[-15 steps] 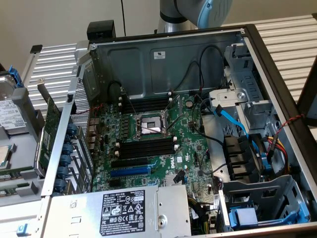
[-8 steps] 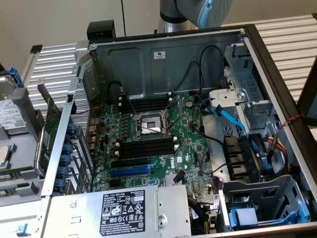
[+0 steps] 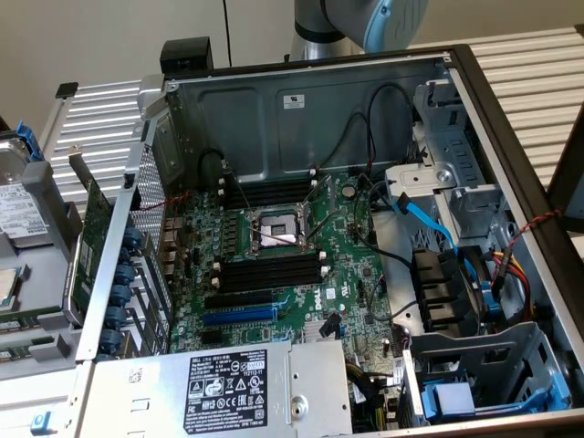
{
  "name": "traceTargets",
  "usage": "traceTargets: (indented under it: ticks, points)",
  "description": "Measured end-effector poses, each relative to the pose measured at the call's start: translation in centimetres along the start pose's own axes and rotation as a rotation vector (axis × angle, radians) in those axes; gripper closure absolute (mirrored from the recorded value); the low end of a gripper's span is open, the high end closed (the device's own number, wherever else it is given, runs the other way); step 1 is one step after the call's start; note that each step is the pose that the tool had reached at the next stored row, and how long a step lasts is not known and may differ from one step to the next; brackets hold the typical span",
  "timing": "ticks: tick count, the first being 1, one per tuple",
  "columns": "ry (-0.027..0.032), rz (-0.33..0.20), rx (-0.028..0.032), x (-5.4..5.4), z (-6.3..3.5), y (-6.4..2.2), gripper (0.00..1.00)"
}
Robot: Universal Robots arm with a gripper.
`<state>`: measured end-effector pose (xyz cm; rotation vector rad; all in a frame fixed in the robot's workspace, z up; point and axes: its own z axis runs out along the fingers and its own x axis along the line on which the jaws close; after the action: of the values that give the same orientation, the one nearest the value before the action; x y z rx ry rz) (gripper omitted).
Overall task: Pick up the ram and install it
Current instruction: 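Pick up the ram and move it above insertion slot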
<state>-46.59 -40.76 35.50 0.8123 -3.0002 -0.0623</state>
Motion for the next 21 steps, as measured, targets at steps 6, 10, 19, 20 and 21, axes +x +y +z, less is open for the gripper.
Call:
traceTargets:
  ticks: [6,10,19,20,21]
  points:
    - [0.0051,-0.108,0.0023,0.00,0.06,0.00,0.90]
    - [0.0087,-0.182,0.0039,0.00,0.09,-0.01,0.90]
    - [0.0164,-0.346,0.0073,0.00,0.12,-0.01,0.90]
    - [0.0172,-0.363,0.0077,0.00,0.12,-0.01,0.90]
    - [0.0180,-0.381,0.0081,0.00,0.12,-0.01,0.90]
